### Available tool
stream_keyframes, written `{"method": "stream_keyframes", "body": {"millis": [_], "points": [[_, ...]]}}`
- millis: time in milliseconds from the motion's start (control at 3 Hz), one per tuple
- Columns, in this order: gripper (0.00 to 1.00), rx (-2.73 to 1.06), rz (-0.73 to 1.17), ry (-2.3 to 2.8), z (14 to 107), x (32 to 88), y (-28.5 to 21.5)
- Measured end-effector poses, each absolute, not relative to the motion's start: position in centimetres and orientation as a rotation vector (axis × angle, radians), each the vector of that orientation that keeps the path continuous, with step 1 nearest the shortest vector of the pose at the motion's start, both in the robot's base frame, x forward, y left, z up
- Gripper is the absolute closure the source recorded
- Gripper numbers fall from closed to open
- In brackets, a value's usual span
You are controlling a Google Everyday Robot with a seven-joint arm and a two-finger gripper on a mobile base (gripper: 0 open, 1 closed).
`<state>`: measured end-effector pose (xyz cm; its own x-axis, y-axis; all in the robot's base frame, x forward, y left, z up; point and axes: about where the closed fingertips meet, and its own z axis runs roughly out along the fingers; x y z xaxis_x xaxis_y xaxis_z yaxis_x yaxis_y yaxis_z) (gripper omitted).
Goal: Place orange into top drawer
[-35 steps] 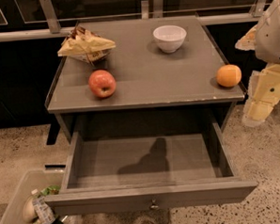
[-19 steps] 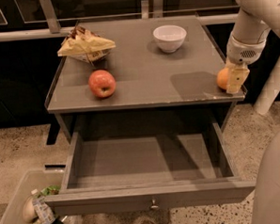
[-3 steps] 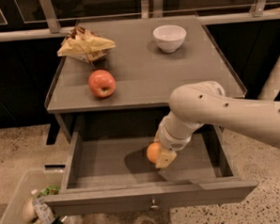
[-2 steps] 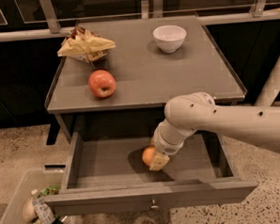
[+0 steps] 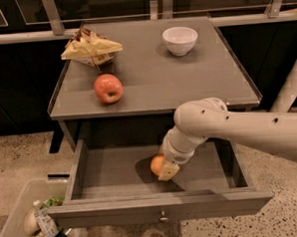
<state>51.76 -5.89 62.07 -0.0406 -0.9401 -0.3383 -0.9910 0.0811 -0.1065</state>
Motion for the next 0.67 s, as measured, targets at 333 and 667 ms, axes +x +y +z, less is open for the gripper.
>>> {"method": "stream_keyframes", "body": {"millis": [333,667], "points": [[0.58,-1.921,0.223,2.046,62.07,51.76,-5.89],[0.35,-1.921,0.223,2.046,62.07,51.76,-5.88]]}}
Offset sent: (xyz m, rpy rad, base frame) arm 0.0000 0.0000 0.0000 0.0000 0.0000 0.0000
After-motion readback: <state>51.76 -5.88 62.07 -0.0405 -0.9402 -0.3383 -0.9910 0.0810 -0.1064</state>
